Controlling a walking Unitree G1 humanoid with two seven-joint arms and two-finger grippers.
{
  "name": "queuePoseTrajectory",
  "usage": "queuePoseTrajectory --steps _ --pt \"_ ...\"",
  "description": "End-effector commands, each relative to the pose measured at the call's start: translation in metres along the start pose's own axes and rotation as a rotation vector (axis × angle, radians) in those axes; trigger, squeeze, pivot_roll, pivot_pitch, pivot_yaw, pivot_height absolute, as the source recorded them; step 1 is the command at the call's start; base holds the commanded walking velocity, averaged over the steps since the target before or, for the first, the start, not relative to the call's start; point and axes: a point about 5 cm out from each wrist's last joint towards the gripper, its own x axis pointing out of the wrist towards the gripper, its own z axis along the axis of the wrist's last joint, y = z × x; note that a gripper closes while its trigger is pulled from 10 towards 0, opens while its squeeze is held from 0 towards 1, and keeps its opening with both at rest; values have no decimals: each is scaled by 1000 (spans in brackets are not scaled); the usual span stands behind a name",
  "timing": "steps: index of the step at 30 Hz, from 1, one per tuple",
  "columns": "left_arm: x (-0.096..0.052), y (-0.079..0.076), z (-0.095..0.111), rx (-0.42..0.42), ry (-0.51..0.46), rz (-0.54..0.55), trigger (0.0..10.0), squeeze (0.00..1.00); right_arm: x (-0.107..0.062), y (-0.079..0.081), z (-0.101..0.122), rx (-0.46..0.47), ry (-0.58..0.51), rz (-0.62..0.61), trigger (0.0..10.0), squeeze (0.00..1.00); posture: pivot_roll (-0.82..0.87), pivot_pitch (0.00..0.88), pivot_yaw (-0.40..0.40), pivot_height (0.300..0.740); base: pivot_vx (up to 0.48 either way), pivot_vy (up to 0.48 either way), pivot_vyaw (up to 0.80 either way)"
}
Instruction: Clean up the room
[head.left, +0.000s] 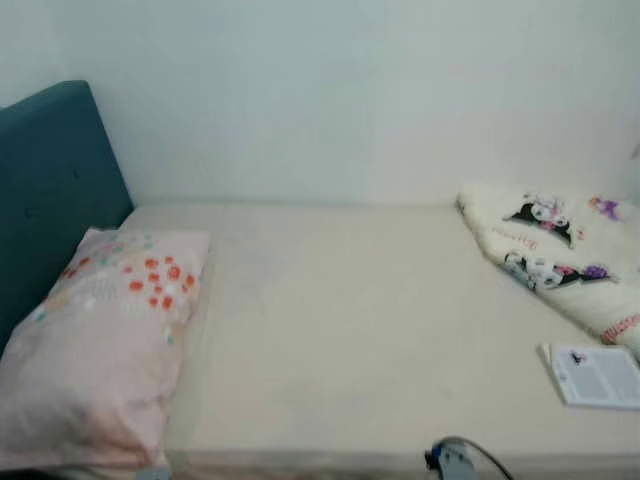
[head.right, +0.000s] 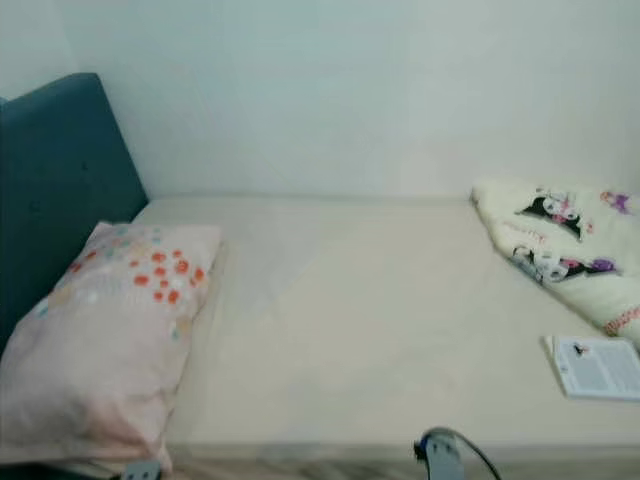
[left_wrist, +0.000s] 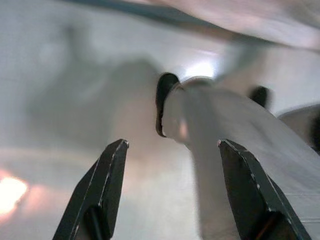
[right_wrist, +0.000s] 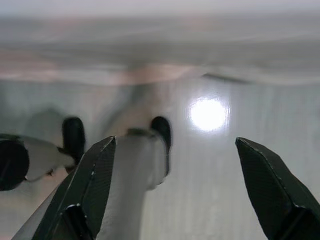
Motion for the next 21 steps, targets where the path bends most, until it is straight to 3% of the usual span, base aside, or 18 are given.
queuePoseTrajectory --steps 1,5,9,11,15,21 --pt "0 4 5 11 -13 12 10000 0 0 0 4 9 -18 -1 10000 0 -27 13 -24 740 0 -480 0" --pt "2 -3 23 12 -63 -11 10000 0 -2 -10 21 -2 -107 10 10000 0 -29 15 -20 740 0 -480 0" --pt "3 -5 30 15 -81 -19 10000 0 -2 -12 30 -13 -141 11 10000 0 -31 16 -17 740 0 -480 0" --pt "4 -10 44 23 -118 -37 10000 0 -2 -13 49 7 -197 9 10000 0 -35 16 -14 740 0 -480 0" --pt "4 -17 63 27 -172 -60 10000 0 -2 -12 65 11 -242 9 10000 0 -34 16 -15 740 0 -480 0" --pt "3 -22 81 25 -224 -79 10000 0 -2 -10 70 11 -263 17 10000 0 -34 14 -12 740 0 -480 0"
